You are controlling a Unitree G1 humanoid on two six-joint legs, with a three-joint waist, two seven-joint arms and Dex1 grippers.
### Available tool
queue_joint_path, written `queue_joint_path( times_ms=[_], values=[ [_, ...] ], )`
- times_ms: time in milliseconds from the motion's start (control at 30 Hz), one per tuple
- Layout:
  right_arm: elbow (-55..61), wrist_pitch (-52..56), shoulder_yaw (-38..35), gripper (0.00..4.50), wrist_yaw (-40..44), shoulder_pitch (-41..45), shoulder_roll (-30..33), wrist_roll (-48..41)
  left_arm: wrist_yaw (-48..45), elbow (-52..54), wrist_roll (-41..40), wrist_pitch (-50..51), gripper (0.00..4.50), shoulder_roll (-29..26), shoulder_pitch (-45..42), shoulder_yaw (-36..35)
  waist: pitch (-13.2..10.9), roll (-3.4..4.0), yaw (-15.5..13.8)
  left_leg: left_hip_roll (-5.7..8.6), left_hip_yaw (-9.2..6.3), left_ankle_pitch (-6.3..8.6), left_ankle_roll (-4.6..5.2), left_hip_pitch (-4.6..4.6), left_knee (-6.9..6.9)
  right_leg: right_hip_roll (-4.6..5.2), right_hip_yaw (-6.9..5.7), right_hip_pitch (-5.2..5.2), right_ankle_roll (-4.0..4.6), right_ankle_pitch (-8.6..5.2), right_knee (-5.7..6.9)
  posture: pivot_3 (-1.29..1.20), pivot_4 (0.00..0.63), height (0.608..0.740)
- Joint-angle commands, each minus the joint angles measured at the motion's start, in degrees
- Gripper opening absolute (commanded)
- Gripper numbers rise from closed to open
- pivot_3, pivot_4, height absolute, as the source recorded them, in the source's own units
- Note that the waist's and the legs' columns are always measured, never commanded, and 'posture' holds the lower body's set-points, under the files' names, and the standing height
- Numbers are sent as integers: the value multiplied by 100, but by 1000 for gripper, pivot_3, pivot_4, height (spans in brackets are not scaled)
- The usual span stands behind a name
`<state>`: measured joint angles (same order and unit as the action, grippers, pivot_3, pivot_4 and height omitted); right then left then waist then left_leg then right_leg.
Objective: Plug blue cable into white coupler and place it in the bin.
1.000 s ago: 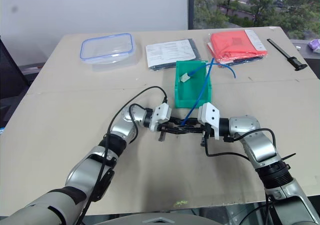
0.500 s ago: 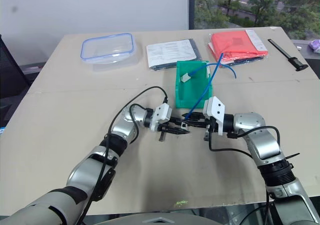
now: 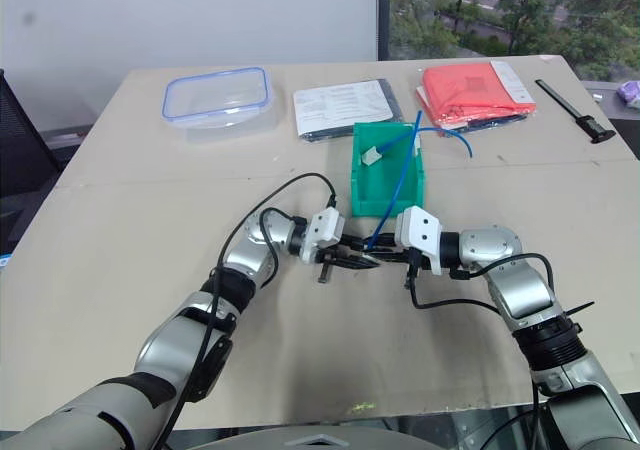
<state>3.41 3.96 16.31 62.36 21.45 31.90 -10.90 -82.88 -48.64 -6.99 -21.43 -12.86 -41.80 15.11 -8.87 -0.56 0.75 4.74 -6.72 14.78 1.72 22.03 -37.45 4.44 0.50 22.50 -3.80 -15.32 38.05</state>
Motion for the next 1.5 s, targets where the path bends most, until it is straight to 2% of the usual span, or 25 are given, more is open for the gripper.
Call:
queue_joint_path(
  times_ms=[33, 233, 367, 567, 700, 800, 833, 867, 1033, 1067, 1133, 1300, 1400, 1500],
  values=[
    [-466, 190, 477, 0, 152, -145, 186, 552, -39, -103, 81, 44, 638, 38, 61, 21, 14, -8, 1, 0, 0, 0, 0, -4, 0, 0, 0, -4, 0, 0, 0, 0, 150, 740],
    [-969, 936, 1029, 0, 298, -287, 372, 890, -21, -78, 89, 51, 638, 61, 87, -5, 101, -32, 0, -2, -5, 13, 21, -34, 1, -4, -3, -31, 0, -1, -6, 0, 150, 740],
    [-1122, 782, 1076, 0, 216, -354, 304, 914, -20, -68, 101, 69, 638, 66, 92, -31, 164, -33, 0, -2, -16, 16, 26, -40, 2, -4, -11, -43, -1, -1, -11, 0, 150, 740],
    [-618, 634, -106, 0, -66, -296, -641, -550, -35, -53, 114, 108, 638, 35, 105, -33, 178, -37, 30, -10, -26, 17, 26, -47, 5, -18, -4, -51, 2, -1, -7, 0, 150, 740],
    [-166, 743, -422, 0, -6, -229, -742, -975, -46, -46, 158, 192, 638, 10, 132, -44, 171, -29, 27, -10, -25, 17, 26, -37, 4, -19, 12, -39, 3, 0, -5, 0, 150, 740],
    [10, 763, -420, 0, -29, -222, -725, -940, -53, -21, 164, 280, 638, -5, 153, -55, 169, -27, 24, -8, -24, 16, 25, -13, 4, -19, 15, -11, 4, 0, -4, 0, 150, 740],
    [60, 780, -405, 0, -36, -220, -715, -915, -63, 16, 152, 318, 1643, -15, 171, -63, 167, -25, 24, -8, -22, 15, 23, -6, 4, -19, 15, -4, 4, 0, -3, 0, 150, 740],
    [98, 794, -396, 0, -42, -220, -709, -899, -65, 52, 146, 338, 1930, -24, 189, -69, 166, -24, 24, -7, -20, 13, 19, -3, 5, -19, 16, 0, 4, 0, -3, 0, 150, 740],
    [330, 864, -478, 0, -92, -195, -647, -907, 82, 604, 134, 413, 4240, -235, 501, -109, 162, -19, 27, -7, -18, 15, 23, -2, 7, -18, 23, 3, 3, 0, -4, 0, 150, 740],
    [456, 959, -544, 0, -113, -181, -606, -977, 140, 962, 62, 580, 4401, -336, 653, -160, 161, -17, 32, -7, -17, 15, 23, -2, 8, -18, 28, 3, 3, 0, -4, 0, 150, 740],
    [750, 1207, -688, 0, -149, -148, -492, -1168, 384, 1867, -125, 1085, 4401, -549, 1005, -322, 147, 1, 40, -9, -18, 16, 24, -3, 10, -18, 38, 5, 4, 0, -2, 0, 150, 740],
    [1355, 2441, -1150, 0, -607, 164, -262, -1862, 1471, 4717, -658, 3065, 4401, -1083, 2019, -856, 106, 22, 22, -11, -24, 16, 24, 10, 14, 9, 40, 20, 4, 0, -4, 0, 150, 740],
    [1030, 3389, -1406, 0, -1475, 869, -389, -1906, 2404, 6127, -979, 4370, 4401, -1187, 2255, -1257, 78, 30, 0, -9, -23, 16, 25, 14, 12, 15, 41, 21, 5, 1, -4, 0, 150, 740],
    [337, 3571, -1467, 0, -1605, 1586, -426, -1821, 3381, 7070, -1476, 5749, 4401, -1112, 2001, -1763, 64, 25, -16, -7, -25, 16, 23, 13, 10, 14, 37, 21, 13, 7, -3, 0, 150, 740]
  ],
)
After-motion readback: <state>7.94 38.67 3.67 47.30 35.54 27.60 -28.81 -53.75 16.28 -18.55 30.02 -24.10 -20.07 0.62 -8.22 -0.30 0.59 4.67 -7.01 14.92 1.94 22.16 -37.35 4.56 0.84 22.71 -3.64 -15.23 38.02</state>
